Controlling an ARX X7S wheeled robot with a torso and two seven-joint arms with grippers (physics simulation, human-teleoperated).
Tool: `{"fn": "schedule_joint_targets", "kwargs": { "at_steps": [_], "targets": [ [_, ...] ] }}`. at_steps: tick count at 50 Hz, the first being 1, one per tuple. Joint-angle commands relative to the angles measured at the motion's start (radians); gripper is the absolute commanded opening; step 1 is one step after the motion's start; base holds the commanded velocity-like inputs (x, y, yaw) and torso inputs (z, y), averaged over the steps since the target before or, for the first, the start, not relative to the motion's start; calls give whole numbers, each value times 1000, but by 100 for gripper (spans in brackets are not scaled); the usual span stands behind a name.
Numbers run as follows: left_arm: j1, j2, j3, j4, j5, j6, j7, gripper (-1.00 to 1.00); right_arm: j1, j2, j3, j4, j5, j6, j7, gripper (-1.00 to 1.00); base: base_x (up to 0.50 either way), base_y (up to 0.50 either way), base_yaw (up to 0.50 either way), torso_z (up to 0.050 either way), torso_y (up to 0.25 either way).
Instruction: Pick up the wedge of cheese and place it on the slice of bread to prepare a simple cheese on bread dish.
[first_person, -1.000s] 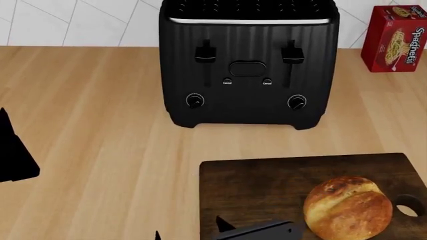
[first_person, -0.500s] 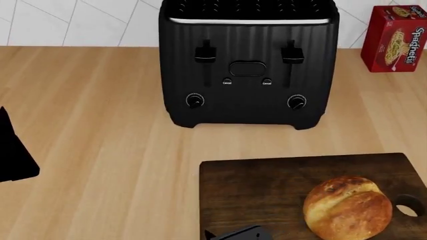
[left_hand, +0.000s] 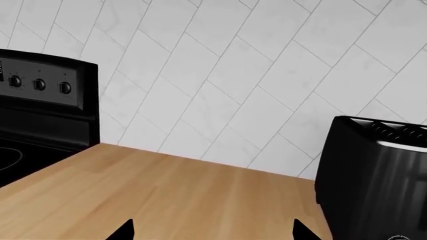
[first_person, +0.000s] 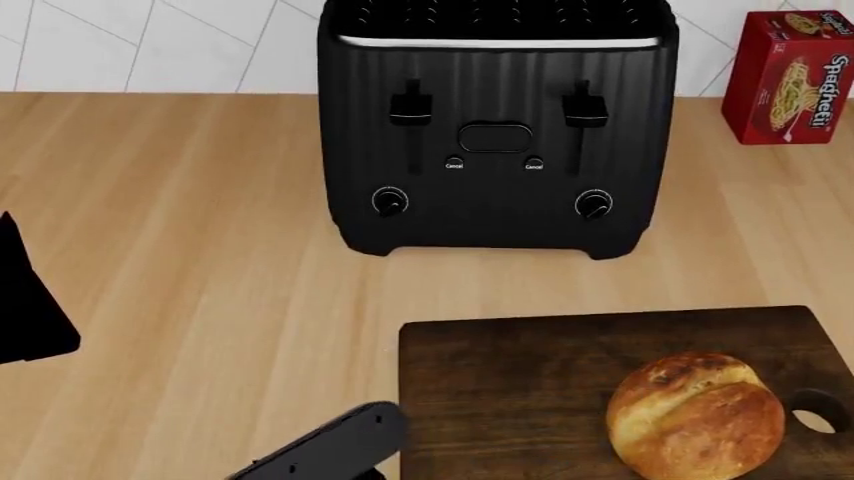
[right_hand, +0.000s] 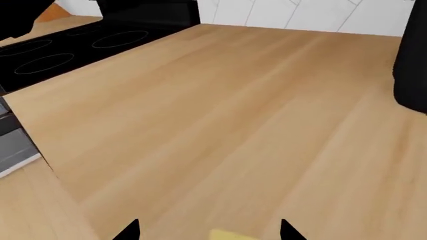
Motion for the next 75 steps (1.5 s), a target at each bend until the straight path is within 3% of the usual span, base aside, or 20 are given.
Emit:
{"fn": "schedule_joint_targets", "kwargs": {
  "at_steps": [1,50,51,67,75],
  "targets": [
    [-5,17,-11,-64,20,38,10,100,24,-48,9,140,36,-18,-15,100,0,0,0,0,0],
    [-1,2,-6,-65,1,65,0,100,34,-23,-80,335,-30,-115,-45,100,2,0,1,0,0],
    [-1,1,-6,-65,0,65,-1,100,32,-21,-84,329,-37,-121,-42,-100,0,0,0,0,0],
    [-3,-3,2,-71,-3,70,-5,100,52,0,-59,233,2,-75,48,-100,3,0,1,0,0],
    [-2,-5,4,-72,-3,74,-8,100,156,13,187,76,263,81,278,-100,0,0,0,0,0]
  ]
}}
